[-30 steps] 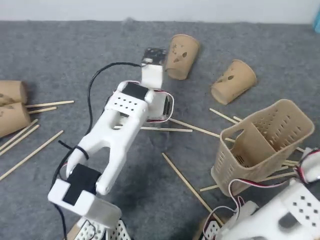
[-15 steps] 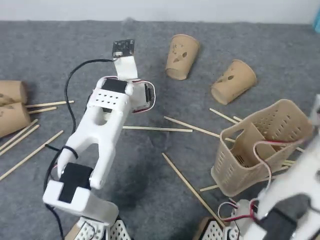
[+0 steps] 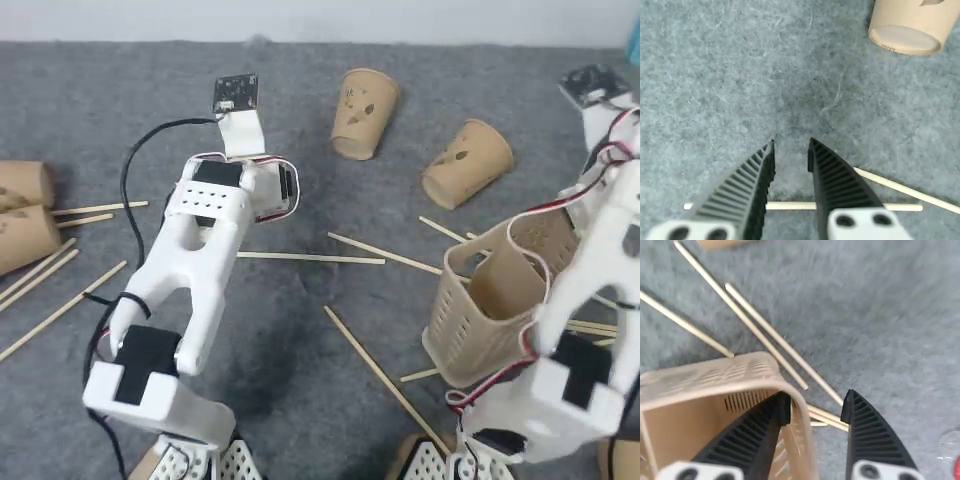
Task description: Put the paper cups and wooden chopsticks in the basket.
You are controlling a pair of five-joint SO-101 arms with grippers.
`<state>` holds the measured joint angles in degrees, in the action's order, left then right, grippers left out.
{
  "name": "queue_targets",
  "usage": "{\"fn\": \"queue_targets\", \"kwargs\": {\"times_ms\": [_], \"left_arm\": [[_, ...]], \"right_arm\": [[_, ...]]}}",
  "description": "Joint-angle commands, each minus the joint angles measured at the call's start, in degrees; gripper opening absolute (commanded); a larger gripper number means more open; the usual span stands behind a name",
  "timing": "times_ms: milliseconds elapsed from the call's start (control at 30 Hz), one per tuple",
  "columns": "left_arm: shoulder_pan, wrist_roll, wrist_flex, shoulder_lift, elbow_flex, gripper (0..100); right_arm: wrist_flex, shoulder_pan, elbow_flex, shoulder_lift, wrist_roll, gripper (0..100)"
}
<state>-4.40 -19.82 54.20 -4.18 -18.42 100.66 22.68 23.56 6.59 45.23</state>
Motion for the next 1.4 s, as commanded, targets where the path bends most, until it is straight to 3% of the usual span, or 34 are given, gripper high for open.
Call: {"fn": "queue_targets", "kwargs": {"times_ms": [0, 100, 333, 600, 967, 1167, 1367], "left_arm": [[0.2, 0.5, -1.8, 3.1, 0.1, 10], [0.2, 0.5, -1.8, 3.1, 0.1, 10], [0.5, 0.4, -1.1, 3.7, 0.1, 10], [0.7, 0.4, 12.4, 12.1, 5.3, 10], [8.1, 0.4, 9.2, 31.8, -5.3, 10], [13.3, 0.4, 9.5, 37.5, -8.3, 10], [20.1, 0.4, 14.0, 38.2, -8.4, 10]], "right_arm": [[2.2, 1.9, 2.8, 2.5, 1.4, 14.2], [2.2, 1.9, 2.8, 3.5, 1.4, 0.0], [2.3, 2.1, 3.1, -1.2, -2.0, 0.7], [2.3, -2.0, 3.1, -11.4, -15.6, 0.7], [2.1, -20.6, 4.0, -22.2, -40.0, 0.6], [-0.5, -30.9, 12.9, -18.5, -50.5, 0.7], [-5.9, -40.3, 18.5, -8.2, -55.6, 0.7]]}}
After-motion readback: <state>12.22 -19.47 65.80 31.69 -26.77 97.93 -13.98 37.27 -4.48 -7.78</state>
